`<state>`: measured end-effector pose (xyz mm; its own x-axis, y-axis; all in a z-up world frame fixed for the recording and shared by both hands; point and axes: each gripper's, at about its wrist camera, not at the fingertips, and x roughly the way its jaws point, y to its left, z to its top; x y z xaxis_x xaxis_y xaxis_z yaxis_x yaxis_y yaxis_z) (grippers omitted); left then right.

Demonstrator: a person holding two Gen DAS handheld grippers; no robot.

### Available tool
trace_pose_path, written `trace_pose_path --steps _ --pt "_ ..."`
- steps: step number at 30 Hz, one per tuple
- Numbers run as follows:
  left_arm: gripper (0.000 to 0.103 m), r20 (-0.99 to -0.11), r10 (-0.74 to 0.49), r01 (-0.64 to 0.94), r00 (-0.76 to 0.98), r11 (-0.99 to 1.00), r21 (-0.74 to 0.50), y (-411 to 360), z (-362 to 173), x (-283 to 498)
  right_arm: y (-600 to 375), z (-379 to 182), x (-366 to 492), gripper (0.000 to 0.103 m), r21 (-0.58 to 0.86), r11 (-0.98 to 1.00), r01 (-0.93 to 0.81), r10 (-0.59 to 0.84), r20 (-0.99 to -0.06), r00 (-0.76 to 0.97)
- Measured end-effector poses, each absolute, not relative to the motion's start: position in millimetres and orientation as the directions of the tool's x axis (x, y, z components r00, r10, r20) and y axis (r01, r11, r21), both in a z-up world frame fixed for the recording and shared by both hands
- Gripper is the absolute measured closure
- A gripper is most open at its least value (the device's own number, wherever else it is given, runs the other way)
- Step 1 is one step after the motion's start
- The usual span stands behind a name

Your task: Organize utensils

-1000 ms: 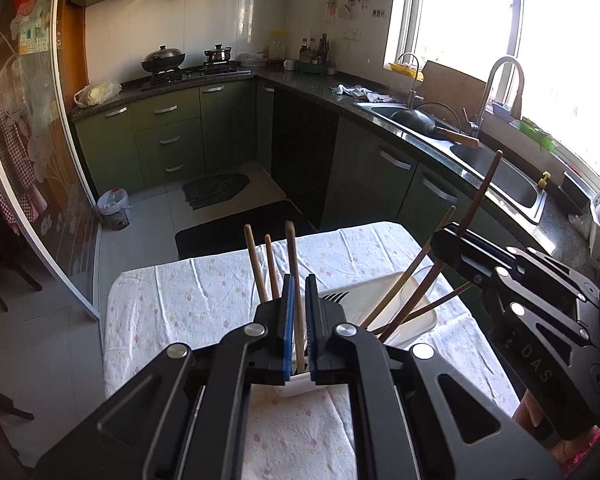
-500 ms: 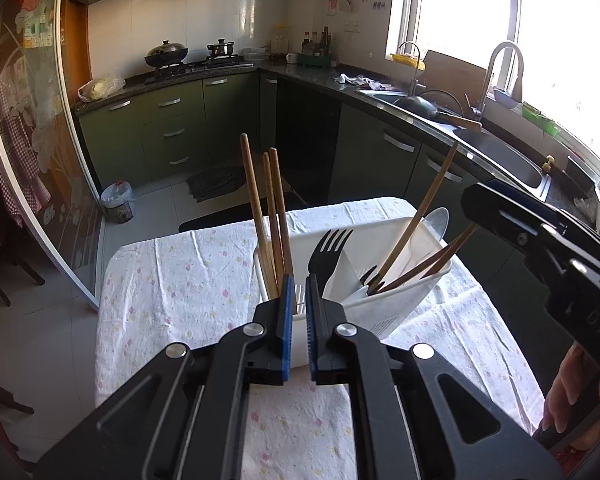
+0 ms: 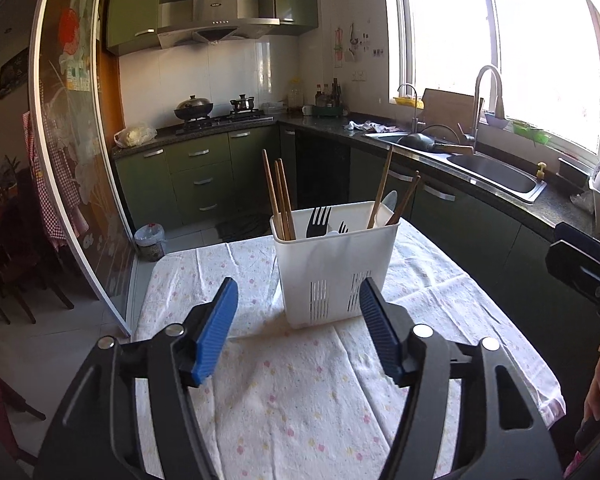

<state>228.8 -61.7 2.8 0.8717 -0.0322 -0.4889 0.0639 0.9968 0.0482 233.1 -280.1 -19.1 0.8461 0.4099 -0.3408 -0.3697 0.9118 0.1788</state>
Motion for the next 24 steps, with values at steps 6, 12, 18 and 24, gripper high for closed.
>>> trace_pose_path --steps 6,12,18,24 --pt "0.009 -0.413 0.031 0.001 0.910 0.997 0.077 -62 1 160 -296 -38 164 0.005 0.129 0.917 -0.378 0.399 -0.362 0.843" --pt "0.007 -0.390 0.060 -0.047 0.919 0.998 0.044 -55 -3 114 -301 -52 113 0.005 0.097 0.916 -0.390 0.399 -0.351 0.847" --pt "0.007 -0.368 0.049 -0.059 0.929 0.998 -0.017 -49 -1 87 -314 -54 82 0.005 0.133 0.910 -0.392 0.414 -0.323 0.851" --pt "0.007 -0.350 0.102 -0.104 0.931 0.994 0.012 -49 2 77 -331 -57 75 0.005 0.160 0.918 -0.363 0.396 -0.327 0.858"
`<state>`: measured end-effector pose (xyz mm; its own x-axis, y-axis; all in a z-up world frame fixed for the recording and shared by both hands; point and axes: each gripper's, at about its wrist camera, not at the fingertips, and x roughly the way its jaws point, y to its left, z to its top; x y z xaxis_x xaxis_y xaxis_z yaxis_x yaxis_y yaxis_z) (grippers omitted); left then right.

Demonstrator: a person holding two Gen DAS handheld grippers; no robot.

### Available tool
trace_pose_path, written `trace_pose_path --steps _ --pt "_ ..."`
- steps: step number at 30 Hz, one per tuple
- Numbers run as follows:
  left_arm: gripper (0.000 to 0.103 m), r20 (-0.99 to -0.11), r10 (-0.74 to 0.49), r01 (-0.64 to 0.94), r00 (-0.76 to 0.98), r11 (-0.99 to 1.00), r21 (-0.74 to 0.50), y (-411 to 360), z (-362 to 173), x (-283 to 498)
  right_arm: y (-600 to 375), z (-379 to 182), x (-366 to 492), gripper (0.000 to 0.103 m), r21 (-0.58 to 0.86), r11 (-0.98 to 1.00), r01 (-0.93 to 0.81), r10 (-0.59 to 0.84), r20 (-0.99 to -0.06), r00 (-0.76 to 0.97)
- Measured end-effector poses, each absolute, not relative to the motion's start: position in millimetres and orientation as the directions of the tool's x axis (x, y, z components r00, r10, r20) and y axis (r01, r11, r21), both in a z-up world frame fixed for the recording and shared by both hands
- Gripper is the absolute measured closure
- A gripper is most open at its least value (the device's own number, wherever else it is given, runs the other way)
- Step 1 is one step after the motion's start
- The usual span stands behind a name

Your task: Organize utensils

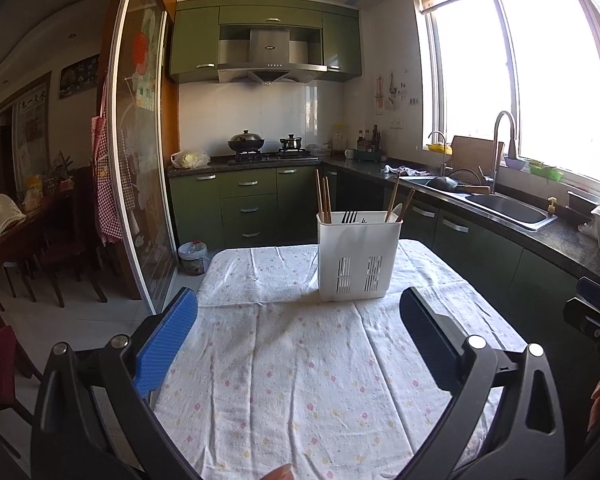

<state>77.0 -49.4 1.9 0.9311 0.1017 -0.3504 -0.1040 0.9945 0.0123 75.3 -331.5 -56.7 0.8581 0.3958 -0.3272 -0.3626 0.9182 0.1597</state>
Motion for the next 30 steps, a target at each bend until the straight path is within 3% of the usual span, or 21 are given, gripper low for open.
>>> trace_pose_path --steps 30 --pt "0.007 -0.358 0.069 -0.066 0.931 0.998 0.021 -49 -2 56 -336 -26 45 0.005 0.138 0.933 -0.333 0.358 -0.243 0.902"
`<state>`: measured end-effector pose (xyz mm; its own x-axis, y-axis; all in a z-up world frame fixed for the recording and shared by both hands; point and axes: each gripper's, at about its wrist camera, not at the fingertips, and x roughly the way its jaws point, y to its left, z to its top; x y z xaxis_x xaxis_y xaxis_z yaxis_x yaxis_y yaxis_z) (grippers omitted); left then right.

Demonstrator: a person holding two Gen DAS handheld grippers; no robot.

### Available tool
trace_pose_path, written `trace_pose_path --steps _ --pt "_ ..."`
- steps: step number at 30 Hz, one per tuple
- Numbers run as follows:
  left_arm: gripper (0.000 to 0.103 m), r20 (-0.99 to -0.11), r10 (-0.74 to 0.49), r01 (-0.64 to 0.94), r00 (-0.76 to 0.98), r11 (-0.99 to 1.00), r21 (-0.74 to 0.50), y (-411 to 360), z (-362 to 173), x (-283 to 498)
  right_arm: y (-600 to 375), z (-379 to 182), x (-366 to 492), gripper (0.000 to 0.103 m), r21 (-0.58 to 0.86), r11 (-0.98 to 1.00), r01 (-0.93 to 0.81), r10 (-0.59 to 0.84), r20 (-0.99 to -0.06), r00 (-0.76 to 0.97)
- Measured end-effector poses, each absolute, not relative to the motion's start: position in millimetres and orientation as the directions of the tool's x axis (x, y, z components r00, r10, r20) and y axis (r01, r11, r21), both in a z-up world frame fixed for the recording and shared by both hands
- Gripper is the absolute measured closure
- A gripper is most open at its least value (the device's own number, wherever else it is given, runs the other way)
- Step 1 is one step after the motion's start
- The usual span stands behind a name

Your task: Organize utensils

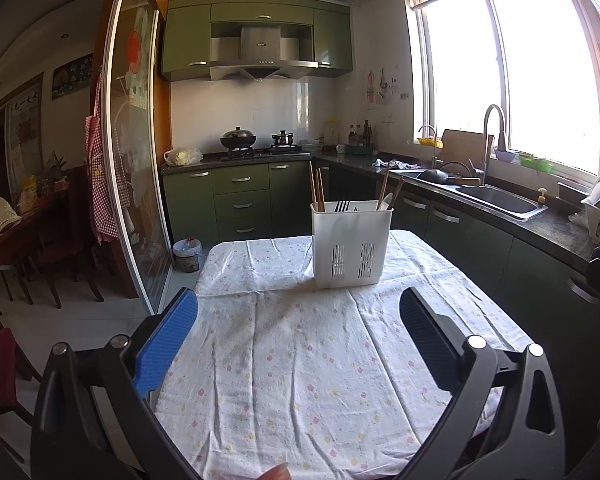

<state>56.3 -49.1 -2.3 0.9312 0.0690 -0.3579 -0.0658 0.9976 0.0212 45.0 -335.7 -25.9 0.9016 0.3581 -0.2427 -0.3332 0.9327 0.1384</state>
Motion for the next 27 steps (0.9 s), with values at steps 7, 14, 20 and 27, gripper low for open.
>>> trace_pose_path --steps 7,14,20,27 --pt "0.007 -0.361 0.065 -0.063 0.930 0.998 0.018 -50 -2 57 -337 -26 43 0.005 0.142 0.933 -0.332 0.358 -0.241 0.902" --pt "0.007 -0.363 0.066 -0.066 0.929 0.998 0.014 -47 -3 58 -336 -27 47 0.005 0.141 0.932 -0.334 0.360 -0.249 0.899" --pt "0.007 -0.364 0.068 -0.066 0.929 0.998 0.016 -47 -5 57 -336 -28 50 0.005 0.148 0.931 -0.335 0.363 -0.255 0.896" --pt "0.007 -0.363 0.069 -0.068 0.929 0.998 0.014 -47 -5 57 -338 -31 54 0.005 0.163 0.927 -0.337 0.370 -0.260 0.892"
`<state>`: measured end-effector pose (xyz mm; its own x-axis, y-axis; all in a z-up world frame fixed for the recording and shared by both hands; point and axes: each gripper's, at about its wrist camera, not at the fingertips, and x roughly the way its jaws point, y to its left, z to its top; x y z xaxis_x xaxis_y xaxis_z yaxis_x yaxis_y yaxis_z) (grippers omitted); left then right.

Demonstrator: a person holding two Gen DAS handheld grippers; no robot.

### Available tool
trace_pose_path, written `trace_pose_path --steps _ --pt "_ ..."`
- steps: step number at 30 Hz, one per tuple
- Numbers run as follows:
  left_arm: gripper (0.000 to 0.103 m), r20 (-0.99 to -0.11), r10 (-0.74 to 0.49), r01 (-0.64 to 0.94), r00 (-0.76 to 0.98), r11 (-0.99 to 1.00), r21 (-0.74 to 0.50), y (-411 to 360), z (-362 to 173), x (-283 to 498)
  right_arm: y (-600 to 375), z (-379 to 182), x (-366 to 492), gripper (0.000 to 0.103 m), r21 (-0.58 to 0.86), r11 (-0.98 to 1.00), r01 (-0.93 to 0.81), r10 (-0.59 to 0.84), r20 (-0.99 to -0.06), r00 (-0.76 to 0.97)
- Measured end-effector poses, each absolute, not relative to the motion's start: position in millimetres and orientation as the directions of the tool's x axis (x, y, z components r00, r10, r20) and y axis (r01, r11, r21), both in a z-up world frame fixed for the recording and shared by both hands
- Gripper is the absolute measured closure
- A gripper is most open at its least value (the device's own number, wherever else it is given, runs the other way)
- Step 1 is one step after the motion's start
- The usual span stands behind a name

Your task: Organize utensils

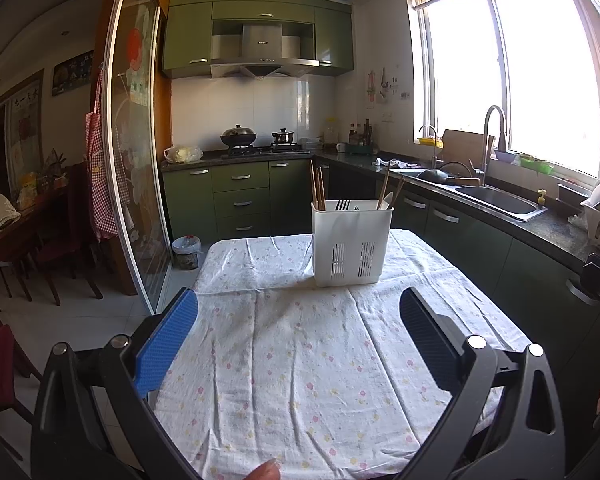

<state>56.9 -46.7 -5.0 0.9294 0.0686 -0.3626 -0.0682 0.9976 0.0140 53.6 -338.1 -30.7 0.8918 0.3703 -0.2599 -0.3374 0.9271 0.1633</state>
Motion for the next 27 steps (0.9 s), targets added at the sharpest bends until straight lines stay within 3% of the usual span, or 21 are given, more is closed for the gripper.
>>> trace_pose_path --steps 27 --pt "0.007 -0.380 0.056 -0.064 0.923 0.998 -0.009 -44.0 -7.8 58.2 -336.8 -32.5 54.7 0.005 0.164 0.928 -0.335 0.369 -0.265 0.891"
